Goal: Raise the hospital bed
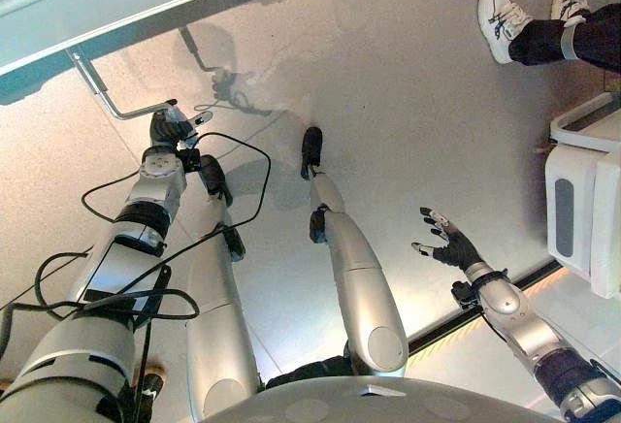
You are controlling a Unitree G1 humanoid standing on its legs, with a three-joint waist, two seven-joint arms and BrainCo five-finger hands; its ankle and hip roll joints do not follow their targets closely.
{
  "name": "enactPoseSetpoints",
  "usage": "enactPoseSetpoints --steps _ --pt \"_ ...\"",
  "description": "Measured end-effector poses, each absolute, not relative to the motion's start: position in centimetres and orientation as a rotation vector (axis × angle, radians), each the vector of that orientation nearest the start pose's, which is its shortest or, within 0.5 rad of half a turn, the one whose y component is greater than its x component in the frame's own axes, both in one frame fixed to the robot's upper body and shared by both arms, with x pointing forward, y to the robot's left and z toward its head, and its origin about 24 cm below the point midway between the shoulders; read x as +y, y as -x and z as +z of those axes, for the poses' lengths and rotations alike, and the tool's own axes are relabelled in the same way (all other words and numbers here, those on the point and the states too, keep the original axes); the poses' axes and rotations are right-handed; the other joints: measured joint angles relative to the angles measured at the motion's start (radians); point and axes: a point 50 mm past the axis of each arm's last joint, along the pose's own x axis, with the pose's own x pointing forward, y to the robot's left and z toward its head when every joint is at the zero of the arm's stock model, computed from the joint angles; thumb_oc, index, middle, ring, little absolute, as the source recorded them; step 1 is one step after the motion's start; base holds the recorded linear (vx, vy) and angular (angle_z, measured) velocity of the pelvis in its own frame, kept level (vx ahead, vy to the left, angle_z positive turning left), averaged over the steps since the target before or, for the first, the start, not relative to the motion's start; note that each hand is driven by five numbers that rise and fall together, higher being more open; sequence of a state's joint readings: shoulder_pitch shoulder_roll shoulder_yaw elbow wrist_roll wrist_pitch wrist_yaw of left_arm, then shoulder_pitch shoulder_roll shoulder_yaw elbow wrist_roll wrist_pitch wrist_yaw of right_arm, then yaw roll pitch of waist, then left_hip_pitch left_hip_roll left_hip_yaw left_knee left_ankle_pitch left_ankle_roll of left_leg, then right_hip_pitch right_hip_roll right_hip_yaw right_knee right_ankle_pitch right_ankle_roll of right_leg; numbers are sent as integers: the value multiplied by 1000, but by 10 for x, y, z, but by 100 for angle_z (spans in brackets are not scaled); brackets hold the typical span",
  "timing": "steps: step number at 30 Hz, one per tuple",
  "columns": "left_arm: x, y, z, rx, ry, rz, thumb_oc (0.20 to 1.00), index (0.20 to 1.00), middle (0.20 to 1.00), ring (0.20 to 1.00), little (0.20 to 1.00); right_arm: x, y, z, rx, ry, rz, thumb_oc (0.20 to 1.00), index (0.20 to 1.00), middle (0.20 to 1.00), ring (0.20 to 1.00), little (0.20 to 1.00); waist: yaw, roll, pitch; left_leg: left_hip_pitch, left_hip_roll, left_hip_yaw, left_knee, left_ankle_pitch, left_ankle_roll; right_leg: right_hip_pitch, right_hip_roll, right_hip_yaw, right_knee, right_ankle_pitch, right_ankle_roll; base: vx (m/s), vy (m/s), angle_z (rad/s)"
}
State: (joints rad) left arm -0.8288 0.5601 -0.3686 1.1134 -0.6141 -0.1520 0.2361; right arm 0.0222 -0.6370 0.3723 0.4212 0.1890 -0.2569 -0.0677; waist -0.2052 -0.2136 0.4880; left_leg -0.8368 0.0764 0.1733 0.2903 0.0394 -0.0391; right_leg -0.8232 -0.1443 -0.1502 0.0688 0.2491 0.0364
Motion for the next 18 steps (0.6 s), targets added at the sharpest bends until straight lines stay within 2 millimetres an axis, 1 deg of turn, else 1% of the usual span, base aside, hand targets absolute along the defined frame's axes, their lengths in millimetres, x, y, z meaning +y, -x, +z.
enactPoseSetpoints --steps 5,6,8,12,14,15,17,18 --pt "279 -366 84 140 -155 385 1000 1000 1000 1000 1000 -248 -214 -28 313 496 160 1000 1000 1000 1000 1000 1 0 0 36 -2 -8 -5 -2 -4 37 0 -2 0 -8 -2 -20 6 2" --pt "281 -362 78 152 -157 385 1000 1000 1000 1000 1000 -249 -214 -29 318 498 160 1000 1000 1000 1000 1000 6 0 0 41 -2 -9 -5 -1 -4 42 -1 -3 1 -9 -3 -45 15 2" --pt "284 -358 74 158 -135 392 1000 1000 1000 1000 1000 -249 -214 -30 320 498 163 1000 1000 1000 1000 1000 3 0 0 54 -1 -10 -5 0 -2 54 0 -5 1 -9 -3 0 0 0" --pt "289 -346 56 201 -110 403 1000 1000 1000 1000 1000 -250 -213 -31 329 499 162 1000 1000 1000 1000 1000 10 0 0 93 -3 -10 -17 2 -6 89 -1 -7 -1 -11 -3 0 0 0" --pt "287 -341 47 219 -102 392 1000 1000 1000 1000 1000 -252 -211 -34 347 502 157 1000 1000 1000 1000 1000 20 1 0 118 -3 -10 -23 2 -7 111 -1 -8 -1 -15 -3 0 0 0" --pt "284 -339 41 232 -96 383 1000 1000 1000 1000 1000 -255 -209 -37 364 506 153 1000 1000 1000 1000 1000 33 1 1 132 -3 -11 -27 2 -7 124 0 -9 -1 -17 -4 0 0 0" --pt "284 -331 31 246 -86 372 1000 1000 1000 1000 1000 -255 -208 -40 378 502 149 1000 1000 1000 1000 1000 35 2 2 151 -3 -13 -30 1 -8 144 0 -13 0 -23 -4 -1 6 3" --pt "285 -325 22 272 -79 378 1000 1000 1000 1000 1000 -255 -207 -43 389 499 148 1000 1000 1000 1000 1000 38 3 2 169 -4 -14 -34 1 -9 161 -1 -16 0 -25 -3 1 9 6"
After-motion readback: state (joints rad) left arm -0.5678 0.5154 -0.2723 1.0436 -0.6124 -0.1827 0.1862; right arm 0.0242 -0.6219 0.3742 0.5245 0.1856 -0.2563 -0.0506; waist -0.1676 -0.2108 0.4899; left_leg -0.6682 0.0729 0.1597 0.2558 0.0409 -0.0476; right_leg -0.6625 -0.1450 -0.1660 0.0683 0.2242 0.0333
